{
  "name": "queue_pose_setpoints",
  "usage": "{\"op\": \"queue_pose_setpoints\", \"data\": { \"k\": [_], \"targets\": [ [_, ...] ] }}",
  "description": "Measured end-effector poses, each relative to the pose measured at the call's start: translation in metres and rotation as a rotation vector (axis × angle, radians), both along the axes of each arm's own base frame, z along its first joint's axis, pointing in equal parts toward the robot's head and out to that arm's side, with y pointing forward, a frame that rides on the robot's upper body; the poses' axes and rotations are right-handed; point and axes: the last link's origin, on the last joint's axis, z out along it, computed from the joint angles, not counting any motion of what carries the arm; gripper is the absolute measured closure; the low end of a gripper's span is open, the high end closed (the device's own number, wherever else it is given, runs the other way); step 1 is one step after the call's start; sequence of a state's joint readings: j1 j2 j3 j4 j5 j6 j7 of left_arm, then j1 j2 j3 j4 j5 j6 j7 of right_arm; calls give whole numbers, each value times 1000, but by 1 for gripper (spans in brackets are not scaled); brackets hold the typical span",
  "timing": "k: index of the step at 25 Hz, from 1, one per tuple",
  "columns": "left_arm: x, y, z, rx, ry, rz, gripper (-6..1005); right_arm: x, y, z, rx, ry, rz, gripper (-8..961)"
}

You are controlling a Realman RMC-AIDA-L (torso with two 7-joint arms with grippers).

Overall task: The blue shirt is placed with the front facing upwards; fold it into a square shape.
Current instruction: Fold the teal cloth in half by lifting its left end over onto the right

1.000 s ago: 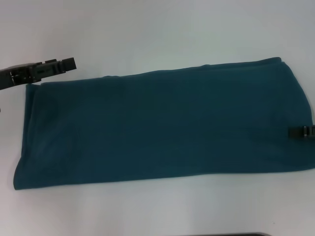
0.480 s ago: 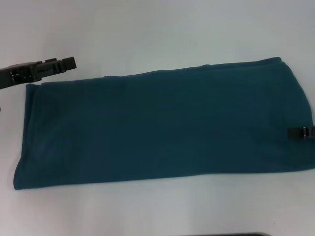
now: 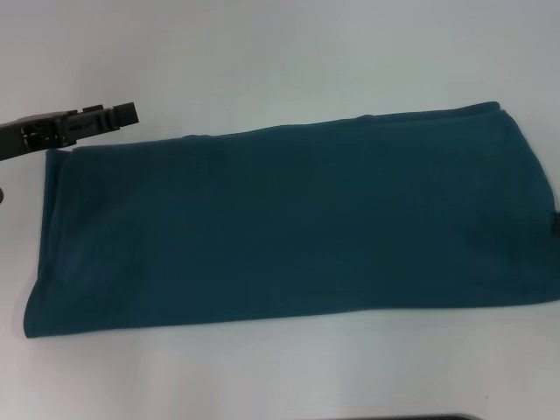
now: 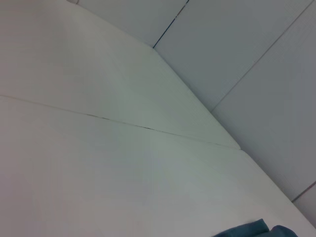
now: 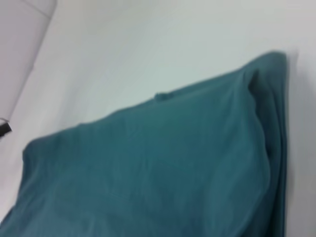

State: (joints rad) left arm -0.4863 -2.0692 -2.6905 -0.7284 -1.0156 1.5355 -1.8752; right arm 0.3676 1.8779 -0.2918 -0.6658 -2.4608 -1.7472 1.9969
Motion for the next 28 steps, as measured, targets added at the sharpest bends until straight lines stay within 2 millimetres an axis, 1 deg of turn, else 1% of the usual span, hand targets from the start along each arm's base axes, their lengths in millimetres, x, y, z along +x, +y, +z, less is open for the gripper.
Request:
{"op": "queue_pose_setpoints", "data": {
  "k": [4, 9, 13, 16, 17, 20, 22, 28],
  "targets": [
    [0, 0, 0, 0, 0, -2, 141, -7, 2, 13, 33, 24, 35, 25],
    [1, 1, -1, 0, 0, -4, 141, -20, 8, 14, 37, 69, 92, 26],
    [3, 2, -2, -3, -4, -7, 141, -29, 14, 8, 16, 87, 127, 26],
    [3, 2, -2, -3, -4, -9, 141, -34, 17, -5, -36, 81, 144, 26],
    [3, 2, -2, -3, -4, -10, 141, -34, 17, -5, -36, 81, 144, 26],
    [3, 2, -2, -3, -4, -10, 141, -36, 19, -15, -79, 75, 145, 26],
    [3, 2, -3, -4, -4, -11, 141, -34, 20, -18, -92, 63, 137, 26],
    [2, 0, -3, -3, -2, -11, 141, -20, 15, -19, -90, 13, 67, 25]
  ]
}}
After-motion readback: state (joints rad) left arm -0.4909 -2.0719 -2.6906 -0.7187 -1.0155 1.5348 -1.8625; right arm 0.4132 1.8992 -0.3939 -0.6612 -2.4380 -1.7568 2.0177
